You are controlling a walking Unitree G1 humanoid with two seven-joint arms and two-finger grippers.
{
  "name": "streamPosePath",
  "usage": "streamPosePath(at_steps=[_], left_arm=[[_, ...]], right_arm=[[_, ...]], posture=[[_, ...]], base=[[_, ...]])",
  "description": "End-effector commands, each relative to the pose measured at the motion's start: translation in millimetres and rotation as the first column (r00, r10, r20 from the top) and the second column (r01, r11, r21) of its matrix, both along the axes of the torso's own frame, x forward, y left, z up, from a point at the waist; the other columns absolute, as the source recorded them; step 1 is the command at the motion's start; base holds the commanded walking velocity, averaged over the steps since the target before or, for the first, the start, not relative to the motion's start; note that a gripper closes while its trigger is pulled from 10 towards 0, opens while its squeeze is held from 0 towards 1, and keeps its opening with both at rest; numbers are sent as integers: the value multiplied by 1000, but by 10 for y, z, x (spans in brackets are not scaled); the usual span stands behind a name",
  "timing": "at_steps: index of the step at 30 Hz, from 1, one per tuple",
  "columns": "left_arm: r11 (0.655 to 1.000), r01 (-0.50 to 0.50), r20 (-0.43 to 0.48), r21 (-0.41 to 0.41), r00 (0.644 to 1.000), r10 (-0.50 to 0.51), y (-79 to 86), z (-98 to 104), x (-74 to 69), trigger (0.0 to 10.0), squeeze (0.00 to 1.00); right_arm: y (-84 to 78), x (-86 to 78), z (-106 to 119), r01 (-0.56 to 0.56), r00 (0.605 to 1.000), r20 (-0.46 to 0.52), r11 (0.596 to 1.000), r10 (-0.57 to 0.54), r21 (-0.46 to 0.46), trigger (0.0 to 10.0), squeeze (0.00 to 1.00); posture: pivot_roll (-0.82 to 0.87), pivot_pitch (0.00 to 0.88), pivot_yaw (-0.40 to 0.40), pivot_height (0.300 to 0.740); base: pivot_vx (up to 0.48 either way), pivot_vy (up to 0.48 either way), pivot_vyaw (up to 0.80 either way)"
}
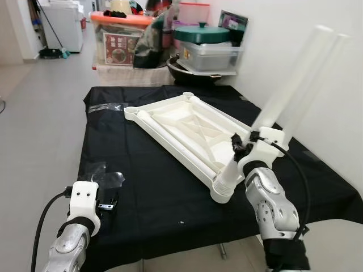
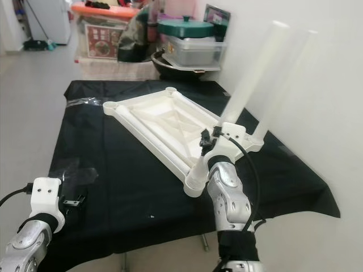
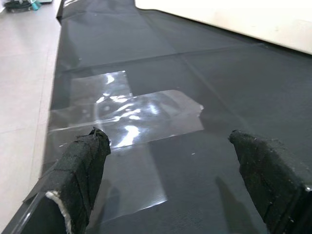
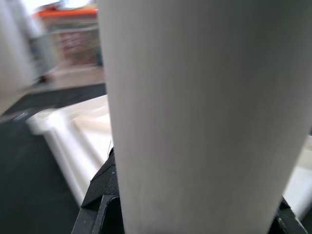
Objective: Building children table
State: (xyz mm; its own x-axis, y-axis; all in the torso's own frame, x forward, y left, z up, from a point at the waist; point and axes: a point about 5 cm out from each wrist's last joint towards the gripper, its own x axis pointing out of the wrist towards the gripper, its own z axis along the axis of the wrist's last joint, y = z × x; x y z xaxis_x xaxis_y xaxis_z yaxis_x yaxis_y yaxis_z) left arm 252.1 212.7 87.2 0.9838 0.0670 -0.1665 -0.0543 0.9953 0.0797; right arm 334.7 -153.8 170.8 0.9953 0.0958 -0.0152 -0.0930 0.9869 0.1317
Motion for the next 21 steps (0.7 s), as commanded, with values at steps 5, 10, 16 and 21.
streamPosePath(at_steps=[5, 10, 16, 21], left_arm=[[1000, -7, -3, 5, 1000, 7, -7, -20, 13, 10000, 0], [1000, -11, -4, 1, 1000, 11, -1, -27, 7, 10000, 0], [1000, -16, -6, 1, 1000, 16, 13, -29, 6, 10000, 0], [1000, -21, -7, 2, 1000, 21, 25, -32, -2, 10000, 0]], right_arm=[[117, 32, -178, -300, 952, -78, 954, 297, -22, 10000, 0], [151, 30, -144, -417, 908, -44, 909, 417, 10, 10000, 0], [232, -25, -80, -554, 832, 14, 832, 554, 9, 10000, 0], [317, -91, -46, -630, 775, 53, 777, 630, -15, 10000, 0]], posture=[[102, 0, -120, 740], [112, 0, -124, 740], [117, 0, -129, 740], [119, 0, -131, 740]], base=[[0, 0, 0], [0, 0, 0], [0, 0, 0], [0, 0, 0]])
